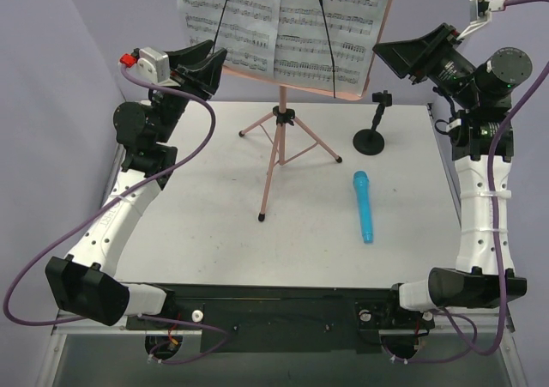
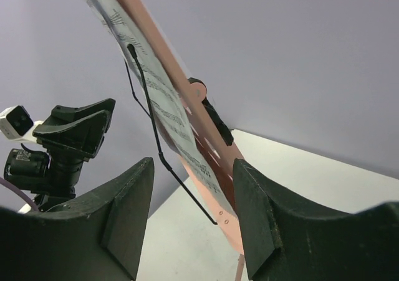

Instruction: Set up the instrument practice props

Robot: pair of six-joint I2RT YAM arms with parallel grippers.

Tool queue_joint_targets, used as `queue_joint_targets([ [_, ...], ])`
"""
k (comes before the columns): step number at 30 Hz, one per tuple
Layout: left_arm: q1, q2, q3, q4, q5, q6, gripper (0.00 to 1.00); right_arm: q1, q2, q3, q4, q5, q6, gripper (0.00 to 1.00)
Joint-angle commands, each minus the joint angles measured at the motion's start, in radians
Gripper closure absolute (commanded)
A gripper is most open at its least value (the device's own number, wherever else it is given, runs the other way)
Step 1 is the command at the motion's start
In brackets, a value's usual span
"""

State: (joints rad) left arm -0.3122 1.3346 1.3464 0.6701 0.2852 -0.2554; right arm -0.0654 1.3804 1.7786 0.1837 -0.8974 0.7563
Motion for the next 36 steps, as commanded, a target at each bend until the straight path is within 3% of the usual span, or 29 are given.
queue_joint_targets([
  [1, 0.005, -0.008, 0.002, 0.029, 0.012, -0.012, 0.52, 0.006, 0.008, 0.048, 0.074, -0.005, 0.008, 0.52],
  [36, 0.005, 0.005, 0.007, 0.04, 0.025, -0.025, 0.52, 0.042, -0.054, -0.012, 0.01, 0.026, -0.11, 0.54],
])
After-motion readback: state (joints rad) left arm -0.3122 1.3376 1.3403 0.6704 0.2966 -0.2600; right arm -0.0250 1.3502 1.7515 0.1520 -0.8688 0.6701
